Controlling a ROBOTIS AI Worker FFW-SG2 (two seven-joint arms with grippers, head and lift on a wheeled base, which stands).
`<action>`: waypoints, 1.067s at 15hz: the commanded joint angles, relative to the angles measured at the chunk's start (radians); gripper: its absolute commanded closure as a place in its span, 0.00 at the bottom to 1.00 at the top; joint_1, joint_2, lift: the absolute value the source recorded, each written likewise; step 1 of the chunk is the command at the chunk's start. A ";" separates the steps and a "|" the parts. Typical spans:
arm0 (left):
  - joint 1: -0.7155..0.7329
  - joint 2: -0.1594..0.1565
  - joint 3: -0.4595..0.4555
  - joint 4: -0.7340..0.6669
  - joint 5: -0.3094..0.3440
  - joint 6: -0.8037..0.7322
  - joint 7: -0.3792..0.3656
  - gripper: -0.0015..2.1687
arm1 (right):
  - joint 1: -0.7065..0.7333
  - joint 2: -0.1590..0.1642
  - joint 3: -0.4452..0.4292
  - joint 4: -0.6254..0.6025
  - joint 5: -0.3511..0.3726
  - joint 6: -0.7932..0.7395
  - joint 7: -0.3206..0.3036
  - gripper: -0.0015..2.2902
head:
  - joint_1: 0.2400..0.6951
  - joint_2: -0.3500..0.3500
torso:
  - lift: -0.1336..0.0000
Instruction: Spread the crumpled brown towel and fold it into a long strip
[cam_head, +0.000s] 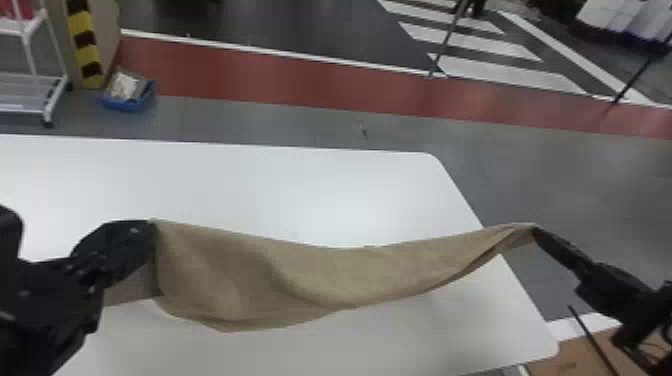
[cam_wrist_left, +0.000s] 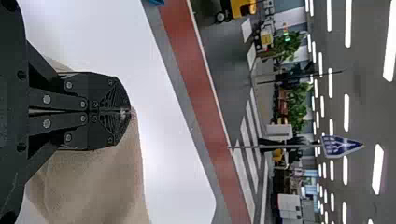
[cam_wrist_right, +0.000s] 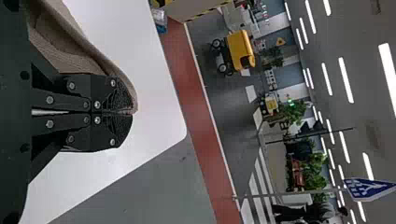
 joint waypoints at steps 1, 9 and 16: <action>0.009 0.004 0.049 -0.056 0.007 0.125 -0.021 0.93 | 0.001 0.007 -0.026 -0.042 -0.030 0.029 0.000 0.66 | 1.00 0.00 | 0.08; -0.304 -0.089 -0.112 0.371 -0.076 0.131 -0.079 0.93 | -0.186 -0.042 0.232 0.268 0.229 -0.069 -0.093 0.66 | 1.00 0.00 | 0.08; -0.434 -0.200 -0.279 0.779 -0.183 -0.243 0.097 0.92 | -0.169 -0.059 0.212 0.410 0.240 -0.155 -0.150 0.66 | 1.00 0.00 | 0.08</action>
